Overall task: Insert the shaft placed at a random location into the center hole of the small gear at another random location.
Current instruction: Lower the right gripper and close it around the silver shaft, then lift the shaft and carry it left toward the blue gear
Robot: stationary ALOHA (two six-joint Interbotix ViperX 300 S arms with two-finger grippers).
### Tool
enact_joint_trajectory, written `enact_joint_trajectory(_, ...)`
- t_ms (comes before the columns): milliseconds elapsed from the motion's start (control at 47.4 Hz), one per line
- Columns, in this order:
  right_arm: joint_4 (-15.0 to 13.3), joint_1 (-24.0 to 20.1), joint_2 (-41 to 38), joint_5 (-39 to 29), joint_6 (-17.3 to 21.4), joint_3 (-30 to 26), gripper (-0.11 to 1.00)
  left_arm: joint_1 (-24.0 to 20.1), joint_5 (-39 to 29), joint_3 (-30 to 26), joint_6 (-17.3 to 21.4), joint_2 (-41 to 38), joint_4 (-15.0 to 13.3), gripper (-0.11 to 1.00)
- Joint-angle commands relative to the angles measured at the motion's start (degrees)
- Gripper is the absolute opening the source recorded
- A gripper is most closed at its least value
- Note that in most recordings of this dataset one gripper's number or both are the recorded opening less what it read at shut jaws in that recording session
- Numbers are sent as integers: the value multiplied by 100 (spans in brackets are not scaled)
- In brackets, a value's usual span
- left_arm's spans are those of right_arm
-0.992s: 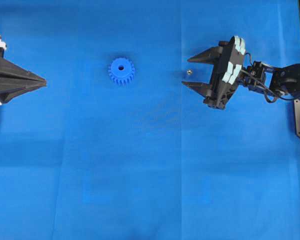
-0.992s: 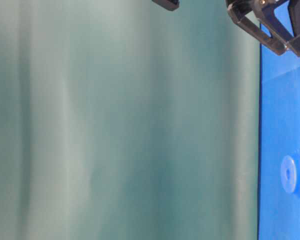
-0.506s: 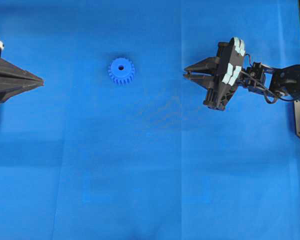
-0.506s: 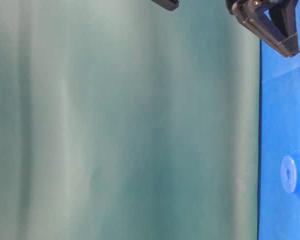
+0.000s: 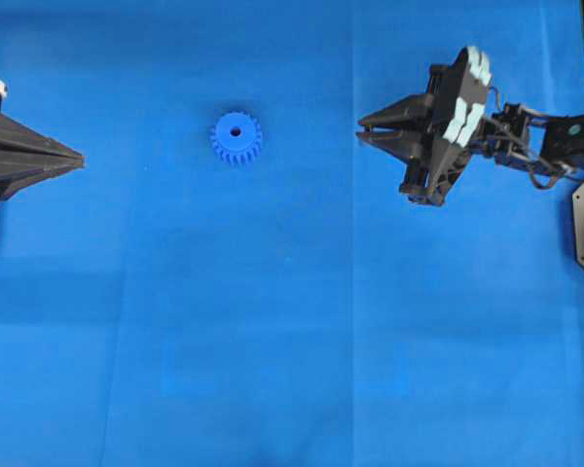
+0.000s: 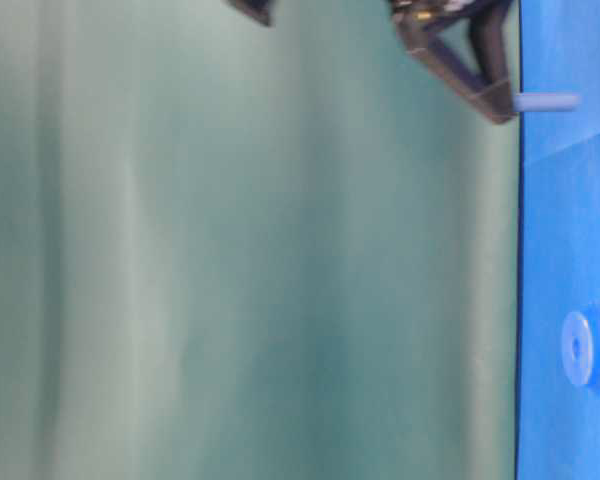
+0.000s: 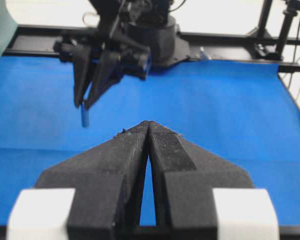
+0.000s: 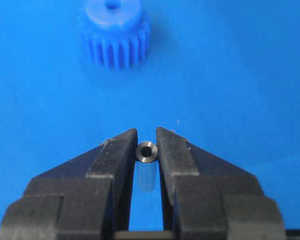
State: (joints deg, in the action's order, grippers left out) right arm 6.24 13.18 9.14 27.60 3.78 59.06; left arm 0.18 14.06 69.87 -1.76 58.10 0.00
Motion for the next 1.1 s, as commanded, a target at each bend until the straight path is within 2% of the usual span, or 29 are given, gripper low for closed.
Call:
enact_joint_trajectory(0,9,-18,334,-343,-26,-176,3,9,26,-62,-9,-18,0,0)
enact_joint_trajectory(317,9,-9,413,-466,-35,-211,3,9,26,-53,-9,-26,0,0)
enact_joint_trajectory(485,9,-18,185,-466,-35,-466,3,9,26,-44,-9,-35,0,0)
enact_joint_trajectory(823,-62,-114,-756,-501,-62,-1714,3,9,26,-44,-9,-35,9,0)
enact_joint_trajectory(1076,-185,-193,-1380,-791,-70,-2742,3,9,26,-44,-9,-35,0,0)
